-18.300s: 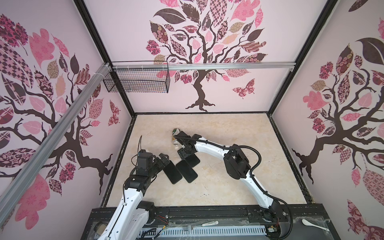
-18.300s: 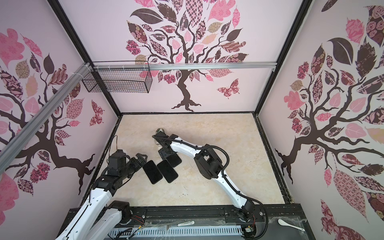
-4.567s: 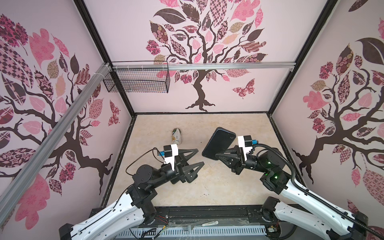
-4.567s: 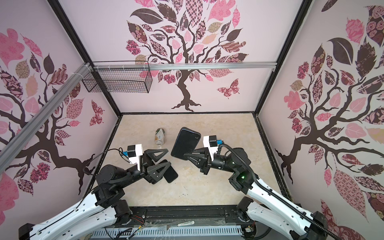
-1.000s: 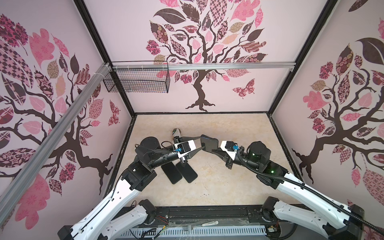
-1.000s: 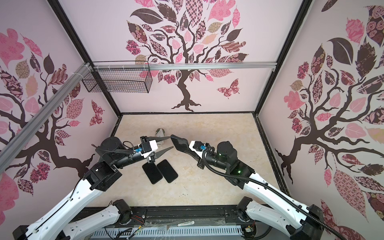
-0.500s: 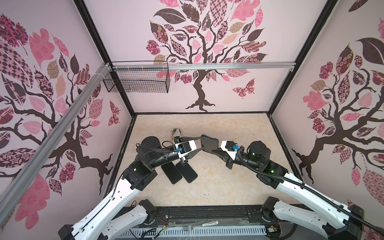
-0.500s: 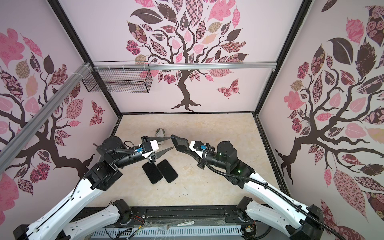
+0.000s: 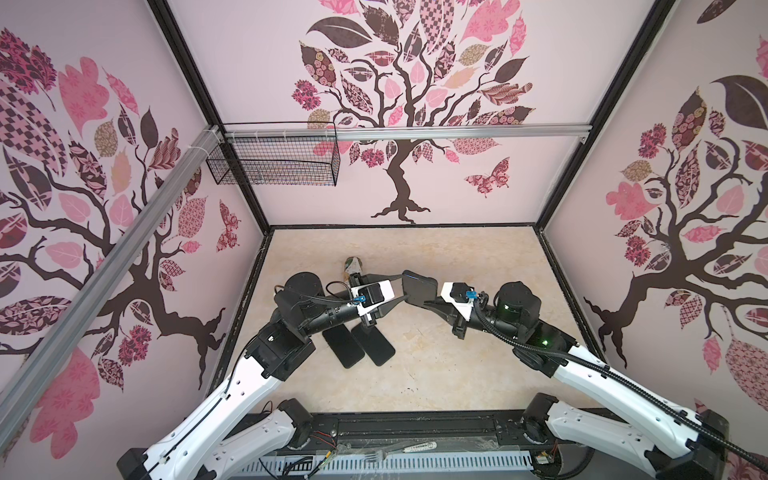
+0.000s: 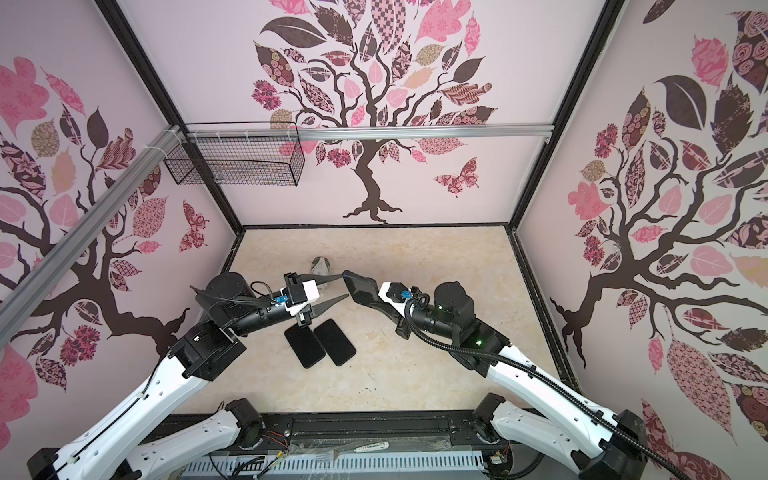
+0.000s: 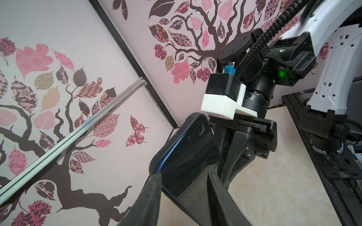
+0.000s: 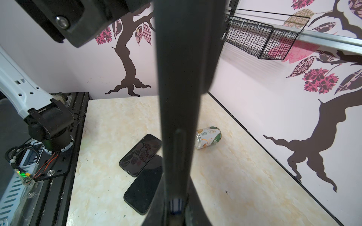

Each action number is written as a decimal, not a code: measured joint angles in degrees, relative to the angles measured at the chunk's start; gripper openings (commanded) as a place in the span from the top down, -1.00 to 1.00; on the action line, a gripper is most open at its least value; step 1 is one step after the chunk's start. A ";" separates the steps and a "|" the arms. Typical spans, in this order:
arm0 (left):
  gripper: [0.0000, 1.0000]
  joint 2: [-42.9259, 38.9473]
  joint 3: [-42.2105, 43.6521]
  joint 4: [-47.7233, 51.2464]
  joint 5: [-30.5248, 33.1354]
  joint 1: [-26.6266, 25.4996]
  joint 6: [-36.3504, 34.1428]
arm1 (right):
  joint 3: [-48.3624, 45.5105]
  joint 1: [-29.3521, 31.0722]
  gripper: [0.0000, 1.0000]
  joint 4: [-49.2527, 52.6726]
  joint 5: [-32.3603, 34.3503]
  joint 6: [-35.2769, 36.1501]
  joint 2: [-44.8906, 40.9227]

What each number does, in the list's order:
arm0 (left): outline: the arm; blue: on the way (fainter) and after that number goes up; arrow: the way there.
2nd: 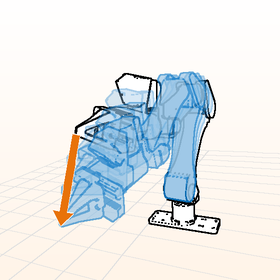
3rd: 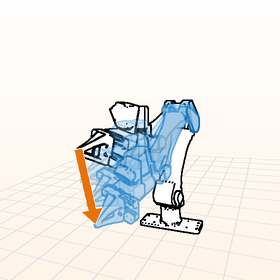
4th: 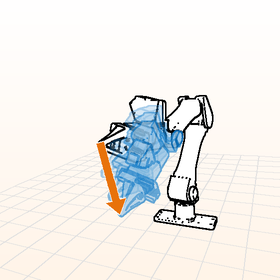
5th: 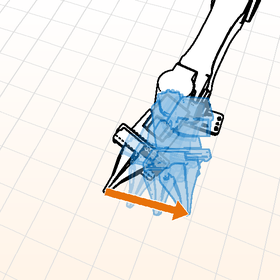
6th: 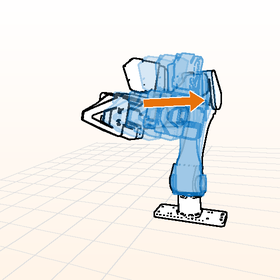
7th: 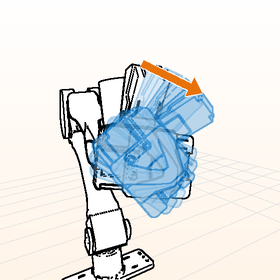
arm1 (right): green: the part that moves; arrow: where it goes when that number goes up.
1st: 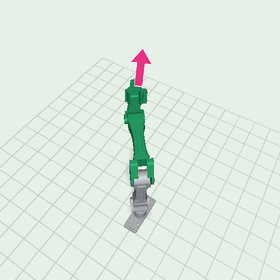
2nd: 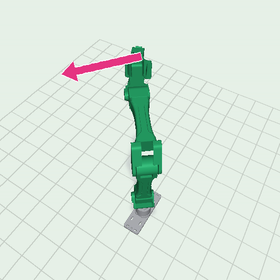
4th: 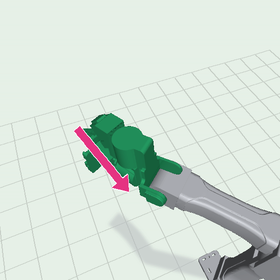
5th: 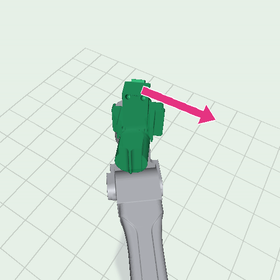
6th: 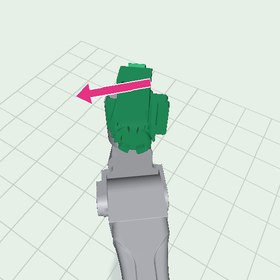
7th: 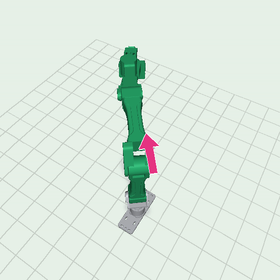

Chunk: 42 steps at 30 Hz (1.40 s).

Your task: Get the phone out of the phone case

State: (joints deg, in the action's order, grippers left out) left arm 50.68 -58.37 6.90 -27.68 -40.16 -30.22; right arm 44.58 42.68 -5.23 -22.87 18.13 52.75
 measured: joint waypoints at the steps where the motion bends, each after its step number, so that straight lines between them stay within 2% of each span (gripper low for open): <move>1: 0.17 0.00 0.00 0.02 -0.02 0.00 0.02 | 0.00 0.00 1.00 0.02 -0.04 0.00 0.00; 21: 0.18 -0.31 0.00 0.02 0.35 0.00 0.04 | 0.00 0.37 1.00 0.24 2.71 -0.17 -0.85; 42: 0.18 -0.37 0.33 -0.17 0.59 0.00 0.00 | 0.00 0.37 1.00 0.74 0.07 0.07 -0.85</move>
State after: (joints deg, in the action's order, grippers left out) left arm 50.30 -58.04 6.72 -27.09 -40.16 -30.22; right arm 44.58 43.05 -4.49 -22.81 18.20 51.90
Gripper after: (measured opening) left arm 0.411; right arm 0.134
